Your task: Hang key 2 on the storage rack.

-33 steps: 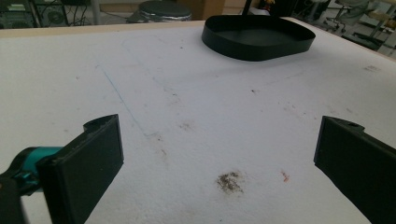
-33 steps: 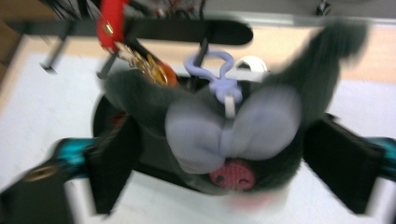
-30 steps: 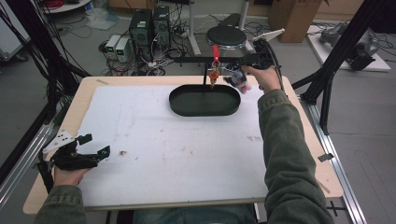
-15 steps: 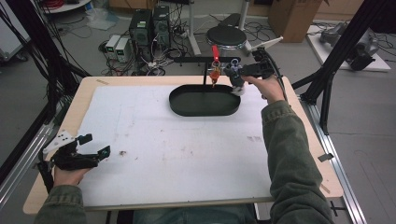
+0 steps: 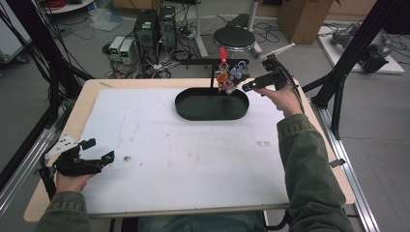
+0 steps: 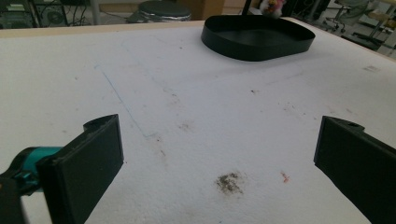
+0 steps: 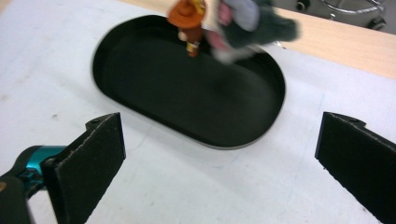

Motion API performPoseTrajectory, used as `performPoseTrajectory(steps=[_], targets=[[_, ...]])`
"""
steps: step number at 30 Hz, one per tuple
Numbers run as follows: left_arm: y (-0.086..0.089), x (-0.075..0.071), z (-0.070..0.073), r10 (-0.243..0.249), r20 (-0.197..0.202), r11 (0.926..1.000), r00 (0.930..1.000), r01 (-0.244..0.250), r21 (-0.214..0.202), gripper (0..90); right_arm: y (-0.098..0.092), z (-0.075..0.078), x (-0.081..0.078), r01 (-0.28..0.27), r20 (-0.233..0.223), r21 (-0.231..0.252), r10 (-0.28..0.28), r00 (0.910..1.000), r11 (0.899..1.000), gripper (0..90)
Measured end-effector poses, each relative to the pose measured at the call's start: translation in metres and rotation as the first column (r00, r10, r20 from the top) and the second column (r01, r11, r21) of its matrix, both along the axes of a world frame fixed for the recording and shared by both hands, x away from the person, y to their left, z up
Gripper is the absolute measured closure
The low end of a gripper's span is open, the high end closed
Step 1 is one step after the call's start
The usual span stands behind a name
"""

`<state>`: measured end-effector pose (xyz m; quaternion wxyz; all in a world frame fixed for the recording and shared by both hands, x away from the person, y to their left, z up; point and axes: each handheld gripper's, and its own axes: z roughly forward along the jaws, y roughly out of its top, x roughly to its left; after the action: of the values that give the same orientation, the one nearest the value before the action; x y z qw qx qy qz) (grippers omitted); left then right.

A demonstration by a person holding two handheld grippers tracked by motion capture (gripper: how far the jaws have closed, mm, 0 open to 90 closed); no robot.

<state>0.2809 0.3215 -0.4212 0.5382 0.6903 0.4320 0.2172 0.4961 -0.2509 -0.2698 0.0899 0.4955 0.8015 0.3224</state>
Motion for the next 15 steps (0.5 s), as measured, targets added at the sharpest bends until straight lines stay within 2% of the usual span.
performPoseTrajectory(steps=[2, 6, 8, 10, 15], targets=[[0.0, 0.0, 0.0, 0.002, 0.001, 1.0, 1.0, -0.002, -0.001, 1.8, 0.001, 0.003, -0.005, -0.014, 0.014, -0.002, 0.014, 0.9998, 1.0, 0.6], [0.0, 0.0, 0.0, 0.001, 0.002, 1.0, 1.0, -0.001, -0.002, 1.8, 0.004, 0.004, -0.013, -0.029, 0.011, 0.001, 0.029, 0.9995, 1.0, 0.6], [0.0, 0.0, 0.0, 0.0, 0.002, 1.0, 1.0, 0.0, -0.002, 1.8, 0.003, 0.0, -0.016, -0.038, 0.01, 0.014, 0.038, 0.9992, 0.999, 0.6], [0.0, 0.0, 0.0, 0.0, 0.002, 1.0, 1.0, 0.0, -0.002, 1.8, 0.002, -0.006, -0.019, -0.042, 0.0, 0.004, 0.042, 0.9991, 0.999, 0.6], [0.0, 0.0, 0.0, 0.001, 0.001, 1.0, 1.0, -0.001, -0.001, 1.8, -0.001, -0.017, -0.027, -0.051, 0.013, 0.004, 0.051, 0.9986, 0.999, 0.7]])
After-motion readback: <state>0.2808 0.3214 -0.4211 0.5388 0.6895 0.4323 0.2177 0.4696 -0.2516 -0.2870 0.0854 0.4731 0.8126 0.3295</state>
